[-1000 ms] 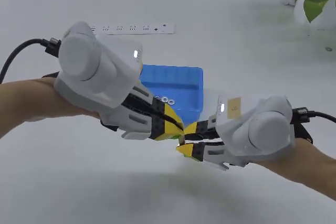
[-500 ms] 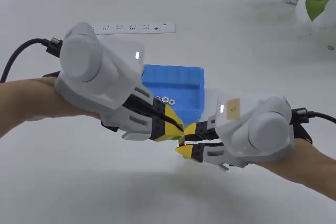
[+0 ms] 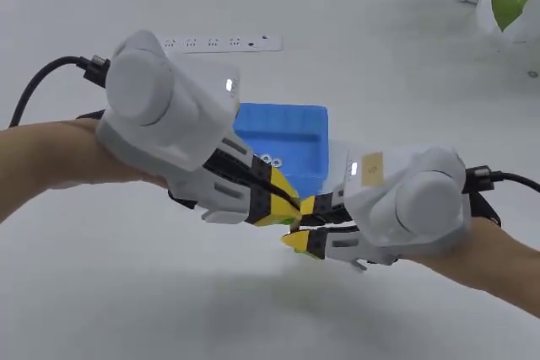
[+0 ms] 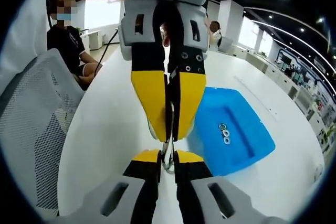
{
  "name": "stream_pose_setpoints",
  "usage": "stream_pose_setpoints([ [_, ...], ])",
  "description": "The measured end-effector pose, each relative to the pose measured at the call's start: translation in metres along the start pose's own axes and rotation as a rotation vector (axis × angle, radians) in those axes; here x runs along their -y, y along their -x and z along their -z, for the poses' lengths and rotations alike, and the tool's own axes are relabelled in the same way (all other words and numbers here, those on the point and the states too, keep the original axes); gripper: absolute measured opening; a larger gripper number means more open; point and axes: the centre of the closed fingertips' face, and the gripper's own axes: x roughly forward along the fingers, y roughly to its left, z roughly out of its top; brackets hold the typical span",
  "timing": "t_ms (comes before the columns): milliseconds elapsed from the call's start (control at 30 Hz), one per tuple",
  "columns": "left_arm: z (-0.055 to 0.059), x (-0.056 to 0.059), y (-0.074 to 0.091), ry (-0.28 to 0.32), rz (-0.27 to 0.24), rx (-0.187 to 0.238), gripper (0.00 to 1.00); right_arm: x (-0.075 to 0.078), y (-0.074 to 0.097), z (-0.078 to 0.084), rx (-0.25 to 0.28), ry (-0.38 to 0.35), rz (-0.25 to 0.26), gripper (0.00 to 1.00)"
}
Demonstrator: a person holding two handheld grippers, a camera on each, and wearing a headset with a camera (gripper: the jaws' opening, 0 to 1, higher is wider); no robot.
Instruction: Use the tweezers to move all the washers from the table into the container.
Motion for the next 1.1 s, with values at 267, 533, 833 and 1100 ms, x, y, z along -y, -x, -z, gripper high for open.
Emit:
stream_pose_setpoints([
  [267,0.0,0.003,-0.002,-0.001,0.011,-0.006,0.07,-0.001,0.0,0.0,-0.003,0.011,0.003,0.1],
  [533,0.003,0.011,0.007,0.001,0.008,-0.03,0.07,-0.012,0.003,-0.005,-0.006,0.031,-0.007,0.1],
  [833,-0.01,0.014,0.025,-0.024,-0.021,-0.019,0.07,-0.011,0.011,-0.025,0.019,0.045,0.012,0.1],
  [1100,-0.022,0.013,0.043,-0.066,-0.04,-0.01,0.06,-0.005,0.02,-0.046,0.03,0.091,0.034,0.1],
])
